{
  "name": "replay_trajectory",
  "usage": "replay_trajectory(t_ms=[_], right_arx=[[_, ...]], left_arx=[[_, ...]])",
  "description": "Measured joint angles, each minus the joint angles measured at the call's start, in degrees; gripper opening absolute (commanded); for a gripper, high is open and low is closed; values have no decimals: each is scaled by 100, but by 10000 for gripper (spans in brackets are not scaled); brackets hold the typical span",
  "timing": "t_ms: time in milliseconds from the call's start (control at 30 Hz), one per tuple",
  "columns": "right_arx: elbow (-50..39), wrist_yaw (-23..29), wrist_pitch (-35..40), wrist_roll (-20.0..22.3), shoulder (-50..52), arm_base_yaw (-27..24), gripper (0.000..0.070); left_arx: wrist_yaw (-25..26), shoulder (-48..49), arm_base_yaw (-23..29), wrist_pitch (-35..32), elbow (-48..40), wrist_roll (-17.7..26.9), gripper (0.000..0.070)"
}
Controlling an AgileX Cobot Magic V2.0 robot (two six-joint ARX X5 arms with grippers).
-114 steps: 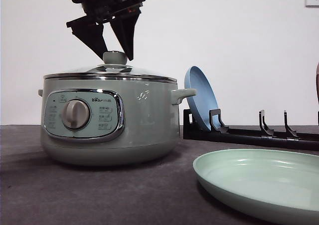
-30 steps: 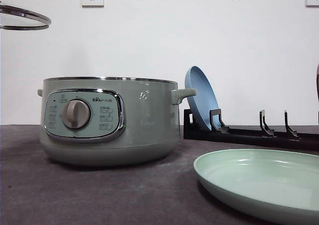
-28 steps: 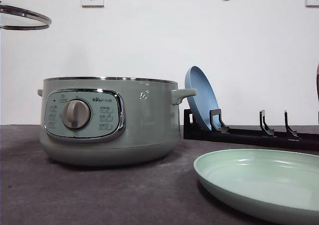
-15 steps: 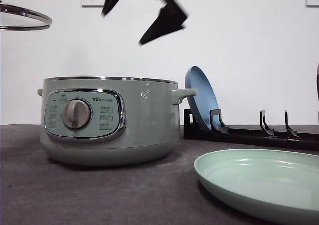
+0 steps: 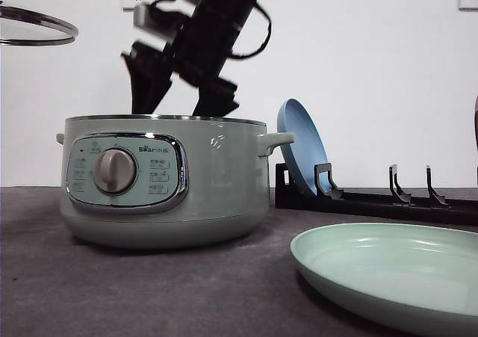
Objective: Transfer potato from steamer to green plate
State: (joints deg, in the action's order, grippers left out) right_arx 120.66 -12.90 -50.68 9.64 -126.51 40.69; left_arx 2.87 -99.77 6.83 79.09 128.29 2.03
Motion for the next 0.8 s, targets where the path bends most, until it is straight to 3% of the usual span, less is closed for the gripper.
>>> replay_trajectory(t_ms=[467,600,700,800], right_arx=[[6,141,214,215,-413,-27,613],[4,136,205,215,-569,-22,523],[4,125,204,215,-602,-22,354],[4,118,198,212,-602,-25,260]], left_arx=[[0,0,0,0,0,-1,0],[0,0,0,0,0,-1,0],[-2,0,0,0,0,-1,0],[0,0,0,0,0,-3,0]])
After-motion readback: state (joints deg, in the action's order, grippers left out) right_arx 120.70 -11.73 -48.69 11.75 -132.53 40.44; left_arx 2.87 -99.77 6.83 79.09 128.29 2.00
